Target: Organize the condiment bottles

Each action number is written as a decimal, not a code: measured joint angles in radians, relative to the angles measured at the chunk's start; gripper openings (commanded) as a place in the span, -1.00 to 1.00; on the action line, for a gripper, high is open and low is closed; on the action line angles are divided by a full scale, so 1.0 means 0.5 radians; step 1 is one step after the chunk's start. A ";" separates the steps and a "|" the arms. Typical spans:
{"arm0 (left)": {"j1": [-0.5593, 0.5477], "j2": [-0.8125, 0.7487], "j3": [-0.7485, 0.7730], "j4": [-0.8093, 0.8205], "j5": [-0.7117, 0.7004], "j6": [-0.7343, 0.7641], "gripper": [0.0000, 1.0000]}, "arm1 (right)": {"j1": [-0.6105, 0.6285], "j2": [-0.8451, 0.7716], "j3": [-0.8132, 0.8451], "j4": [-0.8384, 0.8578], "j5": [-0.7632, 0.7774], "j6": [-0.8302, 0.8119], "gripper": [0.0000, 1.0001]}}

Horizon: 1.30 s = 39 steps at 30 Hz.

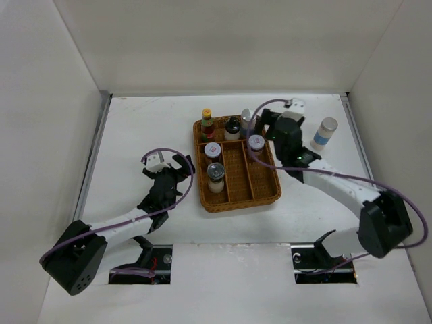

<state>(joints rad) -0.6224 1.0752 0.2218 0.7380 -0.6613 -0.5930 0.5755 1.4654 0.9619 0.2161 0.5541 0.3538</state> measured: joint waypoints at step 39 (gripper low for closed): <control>0.002 0.108 0.000 0.045 0.095 -0.066 1.00 | -0.990 0.050 0.049 -0.320 -0.074 -0.085 -0.10</control>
<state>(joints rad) -0.6216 1.1290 0.2218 0.7605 -0.6140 -0.6262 0.0807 1.4902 0.9863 0.0559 0.5171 0.3115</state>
